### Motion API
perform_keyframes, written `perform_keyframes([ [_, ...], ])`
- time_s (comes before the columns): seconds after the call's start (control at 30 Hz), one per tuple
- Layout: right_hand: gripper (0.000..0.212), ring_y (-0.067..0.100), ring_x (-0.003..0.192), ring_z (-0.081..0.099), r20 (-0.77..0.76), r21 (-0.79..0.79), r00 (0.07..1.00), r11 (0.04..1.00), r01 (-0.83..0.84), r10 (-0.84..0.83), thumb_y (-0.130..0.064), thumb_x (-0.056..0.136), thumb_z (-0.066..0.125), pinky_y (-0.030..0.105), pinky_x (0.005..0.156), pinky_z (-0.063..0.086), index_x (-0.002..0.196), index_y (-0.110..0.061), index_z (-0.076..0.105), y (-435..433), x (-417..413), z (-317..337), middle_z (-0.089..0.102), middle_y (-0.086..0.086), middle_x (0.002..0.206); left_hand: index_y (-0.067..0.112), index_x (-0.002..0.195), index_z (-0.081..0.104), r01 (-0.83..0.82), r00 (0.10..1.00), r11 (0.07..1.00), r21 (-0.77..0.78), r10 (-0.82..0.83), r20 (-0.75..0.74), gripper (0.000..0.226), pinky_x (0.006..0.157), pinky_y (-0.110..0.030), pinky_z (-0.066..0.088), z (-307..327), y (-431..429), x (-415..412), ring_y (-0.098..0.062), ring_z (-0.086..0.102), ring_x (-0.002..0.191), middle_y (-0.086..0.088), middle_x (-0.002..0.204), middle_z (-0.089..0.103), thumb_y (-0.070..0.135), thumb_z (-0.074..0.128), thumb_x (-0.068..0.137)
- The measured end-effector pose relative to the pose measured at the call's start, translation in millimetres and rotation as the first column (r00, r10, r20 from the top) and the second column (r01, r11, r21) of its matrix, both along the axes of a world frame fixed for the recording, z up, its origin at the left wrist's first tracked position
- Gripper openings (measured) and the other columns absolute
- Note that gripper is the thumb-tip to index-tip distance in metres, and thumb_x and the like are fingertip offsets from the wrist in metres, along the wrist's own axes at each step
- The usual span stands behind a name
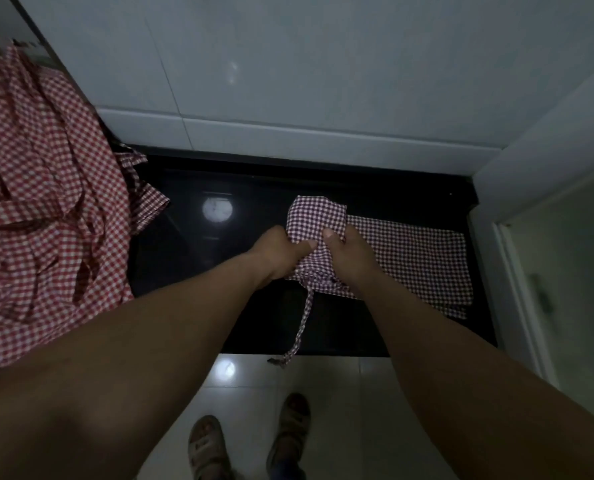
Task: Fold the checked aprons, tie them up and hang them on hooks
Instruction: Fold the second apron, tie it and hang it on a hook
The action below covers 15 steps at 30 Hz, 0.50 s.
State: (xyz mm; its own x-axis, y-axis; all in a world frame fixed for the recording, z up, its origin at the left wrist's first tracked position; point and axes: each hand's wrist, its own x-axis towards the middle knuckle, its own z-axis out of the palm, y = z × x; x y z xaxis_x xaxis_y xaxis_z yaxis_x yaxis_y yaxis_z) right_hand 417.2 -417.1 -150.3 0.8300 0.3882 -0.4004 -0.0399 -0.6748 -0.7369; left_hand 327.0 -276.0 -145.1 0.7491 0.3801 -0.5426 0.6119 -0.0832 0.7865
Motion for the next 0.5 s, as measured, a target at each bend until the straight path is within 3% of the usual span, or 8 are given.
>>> perform_keyframes([
  [0.07,0.047,0.029,0.124,0.058,0.038,-0.017,0.999,0.999,-0.034,0.035,-0.038,0.103,0.055,0.035,0.103,0.045,0.140,-0.009,0.049,-3,1,1,0.059,0.012,0.138,0.006,0.123,0.063,-0.078,0.996,0.997,0.020,0.078,0.036,0.037,0.076,-0.030,0.060,-3,-7,0,-0.020,0.071,0.094,-0.010,0.116,0.073,0.030,0.072,0.096],
  [0.13,0.054,0.022,0.121,0.056,0.293,-0.045,0.952,0.996,-0.074,0.084,-0.039,0.095,0.066,0.033,0.096,0.046,0.138,-0.013,0.047,-8,-4,2,0.056,0.007,0.136,0.009,0.125,0.060,-0.125,0.992,0.990,0.062,0.123,0.039,0.039,0.088,-0.040,0.061,-9,-9,-7,-0.022,0.070,0.098,-0.008,0.116,0.072,0.028,0.073,0.094],
  [0.2,0.055,0.016,0.115,0.053,0.523,-0.099,0.838,0.988,-0.122,0.156,-0.042,0.091,0.070,0.031,0.089,0.048,0.135,-0.020,0.047,-12,-14,-3,0.053,0.004,0.130,0.013,0.122,0.059,-0.105,0.994,0.984,0.147,0.103,0.022,0.039,0.090,-0.044,0.061,-12,-8,-13,-0.020,0.070,0.096,-0.004,0.111,0.071,0.033,0.074,0.092],
  [0.27,0.044,0.018,0.108,0.057,0.522,-0.159,0.807,0.961,-0.225,0.275,-0.044,0.093,0.066,0.033,0.082,0.052,0.131,-0.028,0.049,-11,-21,-13,0.054,0.004,0.123,0.014,0.118,0.059,-0.066,0.998,0.975,0.212,0.068,-0.001,0.044,0.087,-0.043,0.061,-9,-2,-13,-0.019,0.070,0.094,-0.002,0.108,0.071,0.045,0.073,0.091],
  [0.37,0.036,0.023,0.101,0.059,0.462,-0.169,0.831,0.950,-0.262,0.311,-0.044,0.096,0.063,0.038,0.080,0.053,0.127,-0.032,0.051,-13,-17,-21,0.057,0.006,0.116,0.015,0.123,0.058,-0.069,0.997,0.975,0.212,0.077,-0.027,0.064,0.086,-0.042,0.061,0,7,-6,-0.018,0.070,0.093,-0.002,0.110,0.071,0.069,0.061,0.089],
  [0.5,0.031,0.024,0.103,0.060,0.363,-0.188,0.861,0.933,-0.306,0.356,-0.045,0.096,0.063,0.041,0.086,0.053,0.122,-0.033,0.052,-11,-8,-16,0.060,0.006,0.115,0.011,0.111,0.065,0.024,0.997,0.967,0.252,-0.004,-0.080,0.047,0.088,-0.044,0.061,2,13,1,-0.023,0.071,0.092,-0.008,0.108,0.073,0.056,0.062,0.096],
])
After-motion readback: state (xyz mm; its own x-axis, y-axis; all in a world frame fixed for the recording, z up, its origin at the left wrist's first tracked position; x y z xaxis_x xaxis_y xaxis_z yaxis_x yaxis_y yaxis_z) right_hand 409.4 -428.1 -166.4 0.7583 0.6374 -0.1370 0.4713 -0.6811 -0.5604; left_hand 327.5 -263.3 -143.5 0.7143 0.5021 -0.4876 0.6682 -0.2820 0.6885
